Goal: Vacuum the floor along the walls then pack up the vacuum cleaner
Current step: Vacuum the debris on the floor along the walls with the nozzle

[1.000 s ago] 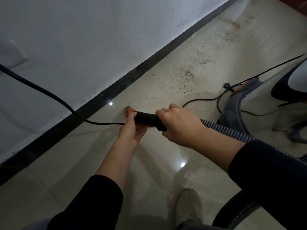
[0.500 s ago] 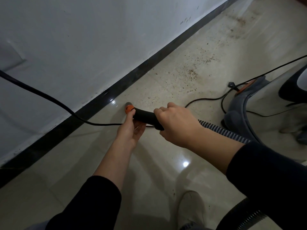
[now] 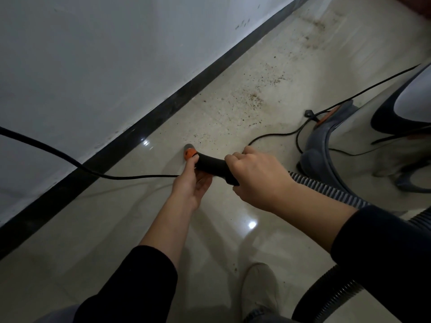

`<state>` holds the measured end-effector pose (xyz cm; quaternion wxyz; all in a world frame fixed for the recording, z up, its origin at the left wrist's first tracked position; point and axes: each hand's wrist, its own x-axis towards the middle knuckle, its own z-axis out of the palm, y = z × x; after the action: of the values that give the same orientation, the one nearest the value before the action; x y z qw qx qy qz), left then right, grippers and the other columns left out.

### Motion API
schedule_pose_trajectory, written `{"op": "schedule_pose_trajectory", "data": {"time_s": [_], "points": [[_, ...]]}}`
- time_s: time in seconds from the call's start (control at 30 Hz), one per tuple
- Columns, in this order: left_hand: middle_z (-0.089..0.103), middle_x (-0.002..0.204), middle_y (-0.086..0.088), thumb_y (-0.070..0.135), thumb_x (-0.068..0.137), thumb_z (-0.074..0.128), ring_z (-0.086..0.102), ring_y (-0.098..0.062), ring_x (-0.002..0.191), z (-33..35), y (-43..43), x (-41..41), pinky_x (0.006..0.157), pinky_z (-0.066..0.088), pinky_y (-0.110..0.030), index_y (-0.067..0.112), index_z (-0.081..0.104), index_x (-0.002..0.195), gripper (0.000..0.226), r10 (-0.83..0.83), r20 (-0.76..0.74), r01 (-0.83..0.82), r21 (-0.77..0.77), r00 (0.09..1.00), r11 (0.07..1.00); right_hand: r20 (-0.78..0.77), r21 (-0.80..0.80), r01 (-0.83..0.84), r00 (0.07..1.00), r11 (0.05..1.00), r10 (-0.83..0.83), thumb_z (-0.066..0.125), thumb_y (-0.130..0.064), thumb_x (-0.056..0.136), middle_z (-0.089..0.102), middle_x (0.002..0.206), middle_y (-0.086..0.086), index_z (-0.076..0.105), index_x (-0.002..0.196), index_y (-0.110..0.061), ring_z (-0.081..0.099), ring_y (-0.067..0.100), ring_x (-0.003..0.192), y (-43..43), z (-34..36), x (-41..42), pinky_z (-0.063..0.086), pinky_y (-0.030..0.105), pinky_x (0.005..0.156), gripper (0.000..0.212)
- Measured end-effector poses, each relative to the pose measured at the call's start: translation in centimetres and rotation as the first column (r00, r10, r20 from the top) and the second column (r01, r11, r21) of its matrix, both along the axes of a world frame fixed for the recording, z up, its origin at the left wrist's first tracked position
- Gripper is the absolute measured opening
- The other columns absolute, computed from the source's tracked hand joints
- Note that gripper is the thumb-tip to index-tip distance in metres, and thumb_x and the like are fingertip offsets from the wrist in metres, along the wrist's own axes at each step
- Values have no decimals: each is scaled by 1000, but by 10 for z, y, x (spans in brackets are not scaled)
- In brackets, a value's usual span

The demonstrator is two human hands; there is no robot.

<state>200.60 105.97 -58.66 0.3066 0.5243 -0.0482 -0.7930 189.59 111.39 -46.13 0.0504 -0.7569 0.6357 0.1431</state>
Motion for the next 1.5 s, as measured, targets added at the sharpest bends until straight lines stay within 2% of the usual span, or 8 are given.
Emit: {"op": "schedule_pose_trajectory", "data": {"time_s": [0.13,0.27,0.43,0.63,0.8,1.07,1.3,1.5], "points": [[69,109,-15,38,93,62,68,-22,99,0,0,-9,75,56,-26,2,59,122,47,-19,-17,19,6,1000,1000,-7,-2,21,1000,1000,-21,54,-18,94,61,102,1,50,121,-15,45,16,87,2,1,-6,43,28,67,27],[69,108,-14,39,93,61,68,-21,99,0,0,-17,76,56,-26,2,57,126,49,-40,-31,41,10,999,999,-17,-4,41,999,999,-41,54,-18,94,60,101,1,50,121,-15,43,15,85,4,1,-12,42,27,65,28],[69,106,-14,37,93,62,68,-19,95,2,-2,-28,70,55,-24,1,56,126,49,-41,-37,41,12,998,999,-35,-14,59,998,998,-60,54,-19,94,60,100,0,50,119,-16,44,15,85,3,1,-19,37,27,62,26],[68,108,-15,38,93,62,67,-22,101,-1,-6,-37,70,55,-25,2,55,128,51,-69,-27,69,-2,997,998,-32,-14,73,997,997,-74,53,-18,94,60,99,0,51,117,-15,43,15,86,0,2,-26,35,27,62,24],[69,102,-14,37,93,62,68,-22,97,0,-10,-45,70,56,-24,3,57,125,47,-80,-31,80,-8,996,997,-23,-15,90,996,996,-90,53,-18,95,61,99,0,52,119,-16,47,16,91,-4,2,-31,41,27,66,24],[69,104,-14,39,93,62,68,-19,94,2,-16,-53,67,56,-23,0,56,127,52,-113,-29,113,-12,993,994,-24,-29,104,994,994,-105,53,-18,95,60,100,0,51,121,-16,45,15,90,-8,3,-36,36,26,64,26],[68,97,-14,38,94,61,69,-18,84,8,-28,-45,58,57,-23,0,57,122,48,-108,6,108,1,994,994,-4,-34,100,995,994,-100,54,-15,93,61,103,1,51,116,-15,48,17,95,-14,1,-29,37,26,66,23],[68,99,-14,40,93,61,67,-21,87,15,-40,-27,65,55,-27,1,57,122,48,-129,103,129,11,986,992,25,-31,80,997,996,-80,55,-16,93,60,98,1,51,113,-14,37,15,83,-22,2,-18,35,28,64,21]]}}
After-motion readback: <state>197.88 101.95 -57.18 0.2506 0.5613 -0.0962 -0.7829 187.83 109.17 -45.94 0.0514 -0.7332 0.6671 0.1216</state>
